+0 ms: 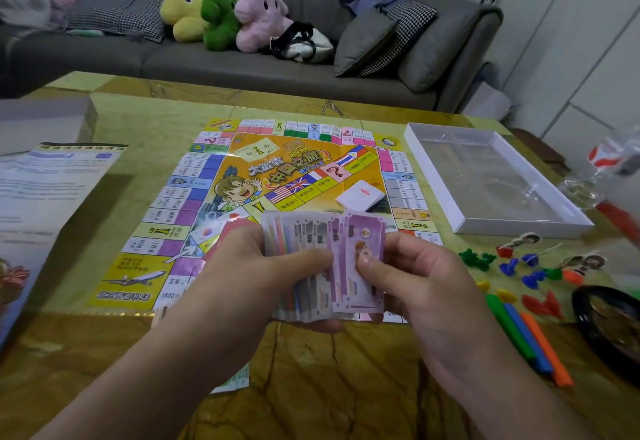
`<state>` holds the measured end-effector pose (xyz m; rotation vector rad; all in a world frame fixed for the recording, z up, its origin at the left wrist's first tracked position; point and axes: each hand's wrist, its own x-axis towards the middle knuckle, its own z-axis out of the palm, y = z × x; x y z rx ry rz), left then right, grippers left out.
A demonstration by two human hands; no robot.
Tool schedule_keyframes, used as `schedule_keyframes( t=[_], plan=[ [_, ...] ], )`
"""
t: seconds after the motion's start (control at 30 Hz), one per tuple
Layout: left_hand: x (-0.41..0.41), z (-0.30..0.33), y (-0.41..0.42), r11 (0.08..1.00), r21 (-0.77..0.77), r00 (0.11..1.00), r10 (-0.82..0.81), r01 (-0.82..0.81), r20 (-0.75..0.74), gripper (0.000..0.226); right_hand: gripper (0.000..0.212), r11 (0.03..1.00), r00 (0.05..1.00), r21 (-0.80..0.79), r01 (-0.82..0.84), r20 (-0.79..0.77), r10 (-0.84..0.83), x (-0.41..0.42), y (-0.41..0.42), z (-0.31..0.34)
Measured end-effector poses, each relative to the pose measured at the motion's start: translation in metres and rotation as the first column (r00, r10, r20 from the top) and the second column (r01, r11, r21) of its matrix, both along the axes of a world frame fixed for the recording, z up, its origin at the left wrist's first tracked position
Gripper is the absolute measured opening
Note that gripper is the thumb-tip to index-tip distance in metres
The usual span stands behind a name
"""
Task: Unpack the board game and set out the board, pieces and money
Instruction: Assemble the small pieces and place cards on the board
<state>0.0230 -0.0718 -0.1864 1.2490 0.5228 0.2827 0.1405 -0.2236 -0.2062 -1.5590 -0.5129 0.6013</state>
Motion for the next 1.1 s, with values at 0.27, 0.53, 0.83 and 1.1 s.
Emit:
schedule_keyframes(
  t=[0.27, 0.53, 0.83, 1.1],
  plan=[
    [-0.001, -0.001, 0.03, 0.962, 0.166, 0.972, 0.228, -0.215, -0.062, 0.012, 0.009, 0.771, 0.829, -0.629, 0.093, 0.478, 0.29, -0.009, -0.004, -0.005],
    [-0.001, -0.002, 0.03, 0.968, 0.149, 0.974, 0.214, -0.201, -0.076, 0.01, 0.073, 0.596, 0.805, -0.788, 0.156, 0.451, 0.386, -0.028, 0.003, -0.012],
    [-0.002, -0.001, 0.025, 0.989, 0.031, 0.988, 0.146, -0.145, -0.053, 0.021, 0.081, 0.492, 0.788, -0.846, 0.207, 0.442, 0.429, -0.039, 0.003, -0.007],
    [-0.002, -0.002, 0.014, 0.999, -0.037, 0.999, -0.037, 0.038, 0.028, 0.026, 0.03, 0.634, 0.755, -0.73, 0.254, 0.559, 0.342, -0.012, -0.007, -0.003]
  ],
)
